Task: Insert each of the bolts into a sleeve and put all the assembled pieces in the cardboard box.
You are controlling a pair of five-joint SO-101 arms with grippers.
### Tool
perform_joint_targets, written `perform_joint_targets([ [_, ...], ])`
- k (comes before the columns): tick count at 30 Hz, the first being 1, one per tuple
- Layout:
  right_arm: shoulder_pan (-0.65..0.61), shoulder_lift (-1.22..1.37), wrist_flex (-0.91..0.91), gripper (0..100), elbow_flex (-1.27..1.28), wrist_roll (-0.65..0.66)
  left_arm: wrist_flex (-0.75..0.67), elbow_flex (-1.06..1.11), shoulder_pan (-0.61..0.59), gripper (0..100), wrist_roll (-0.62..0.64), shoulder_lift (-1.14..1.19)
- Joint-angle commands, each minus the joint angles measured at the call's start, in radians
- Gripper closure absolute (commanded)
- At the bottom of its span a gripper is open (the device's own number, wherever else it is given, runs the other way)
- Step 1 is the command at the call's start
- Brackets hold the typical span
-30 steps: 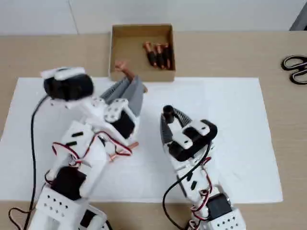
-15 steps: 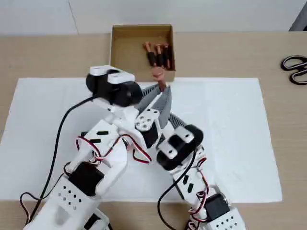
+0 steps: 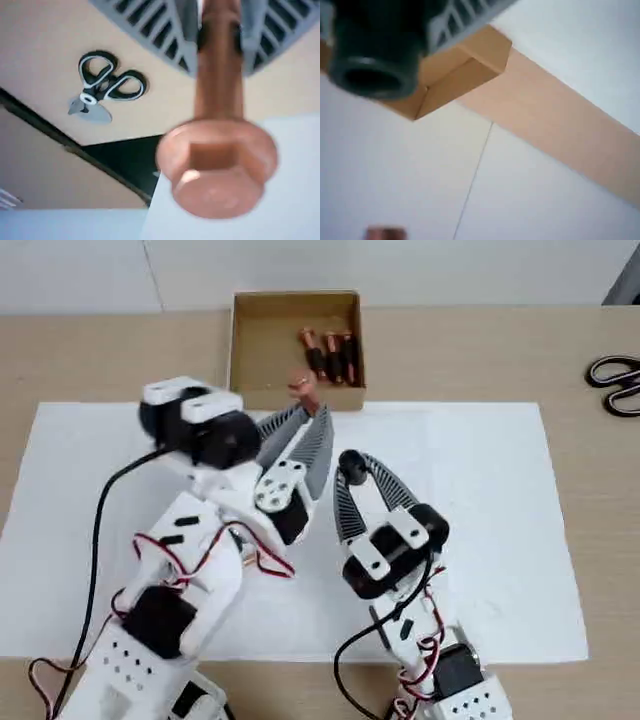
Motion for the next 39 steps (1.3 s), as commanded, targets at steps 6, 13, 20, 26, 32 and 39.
perform_joint_targets([
  [6,0.008,-0.021,-0.021,99.5,0.005,-0.077,-0.031,0.016,0.107,99,-0.005,-0.031],
  [13,0.008,-0.022,-0.027,99.5,0.005,-0.075,-0.038,0.084,0.107,99,-0.006,-0.031],
  [20,0.008,-0.022,-0.028,99.5,0.005,-0.072,-0.19,0.16,0.106,99,-0.112,-0.032],
  [26,0.007,-0.022,-0.028,99.5,0.005,-0.072,-0.219,0.165,0.109,99,-0.184,-0.031],
  [32,0.007,-0.022,-0.028,99.5,0.005,-0.071,-0.216,0.222,0.11,99,-0.184,-0.032],
  [39,0.007,-0.022,-0.028,99.5,0.005,-0.071,-0.075,0.22,0.107,99,-0.184,-0.032],
])
